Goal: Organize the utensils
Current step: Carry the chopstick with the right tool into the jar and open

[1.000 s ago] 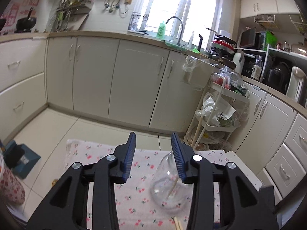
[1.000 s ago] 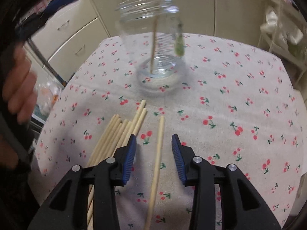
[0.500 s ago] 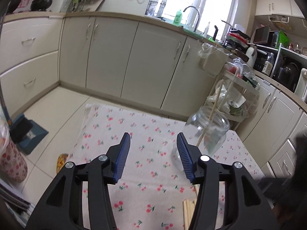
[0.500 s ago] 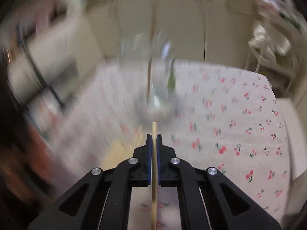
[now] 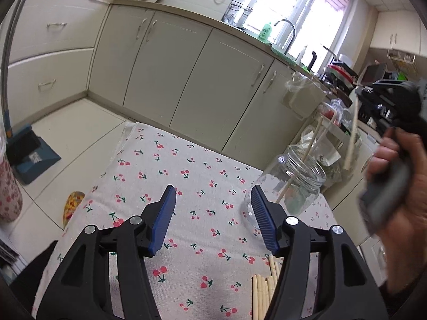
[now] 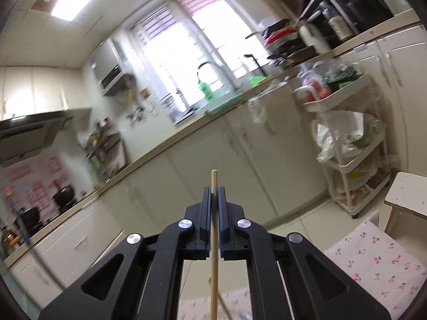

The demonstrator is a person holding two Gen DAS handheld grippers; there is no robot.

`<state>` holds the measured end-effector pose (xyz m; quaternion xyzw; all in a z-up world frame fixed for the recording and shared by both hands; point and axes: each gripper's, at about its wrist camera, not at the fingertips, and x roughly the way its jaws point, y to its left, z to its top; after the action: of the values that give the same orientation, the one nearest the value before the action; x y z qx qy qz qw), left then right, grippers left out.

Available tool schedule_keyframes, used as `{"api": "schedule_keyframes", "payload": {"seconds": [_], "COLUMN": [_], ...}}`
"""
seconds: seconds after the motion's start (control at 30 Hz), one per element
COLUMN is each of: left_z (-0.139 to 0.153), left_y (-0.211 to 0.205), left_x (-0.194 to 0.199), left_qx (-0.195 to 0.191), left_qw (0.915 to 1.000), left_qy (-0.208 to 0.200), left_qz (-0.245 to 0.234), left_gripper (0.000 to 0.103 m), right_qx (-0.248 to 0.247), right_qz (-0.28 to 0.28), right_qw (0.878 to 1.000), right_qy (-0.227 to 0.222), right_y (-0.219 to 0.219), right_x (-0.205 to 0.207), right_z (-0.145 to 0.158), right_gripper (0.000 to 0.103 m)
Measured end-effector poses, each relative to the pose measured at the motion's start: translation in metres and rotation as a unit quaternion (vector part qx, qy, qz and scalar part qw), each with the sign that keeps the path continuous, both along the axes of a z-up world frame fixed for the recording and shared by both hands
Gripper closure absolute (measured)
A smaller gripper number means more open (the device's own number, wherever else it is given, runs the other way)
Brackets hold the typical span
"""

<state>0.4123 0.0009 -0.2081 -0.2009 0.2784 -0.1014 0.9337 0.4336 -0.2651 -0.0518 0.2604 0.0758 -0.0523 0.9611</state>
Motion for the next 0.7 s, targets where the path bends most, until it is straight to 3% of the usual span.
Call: {"api": "schedule_keyframes", "payload": {"seconds": [0.2,0.6,0.67,0.7], "left_z": [-0.005,-0.004,-0.001,0.0], "left_y": [0.002,-0.003,-0.005,-0.006], "left_x": [0.003,0.004,0.002,0.001], "left_qx": [-0.014,-0.004,0.0,0.002], "left_qw": [0.9999,0.9999,0.9998,0.9997], "left_qy": [0.004,0.015,0.019,0.024], "left_qz": [-0.001,-0.006,-0.008,-0.009], "left_gripper": [0.045,0.042,0.041,0.041], "right_qx": [-0.062,-0.111,-0.126,-0.127], "right_qz": [0.001,0.071,0.094,0.105], "right_qw": [0.998,0.99,0.985,0.983], "right_qy": [0.002,0.056,0.076,0.085], "right_y": [0.028,0.043,0.046,0.045], "right_x": [0.006,-0.025,-0.03,-0.034], "right_z": [-0.013,-0.045,-0.049,-0.05], "right_gripper": [0.097,0.097,0.09,0.074]}}
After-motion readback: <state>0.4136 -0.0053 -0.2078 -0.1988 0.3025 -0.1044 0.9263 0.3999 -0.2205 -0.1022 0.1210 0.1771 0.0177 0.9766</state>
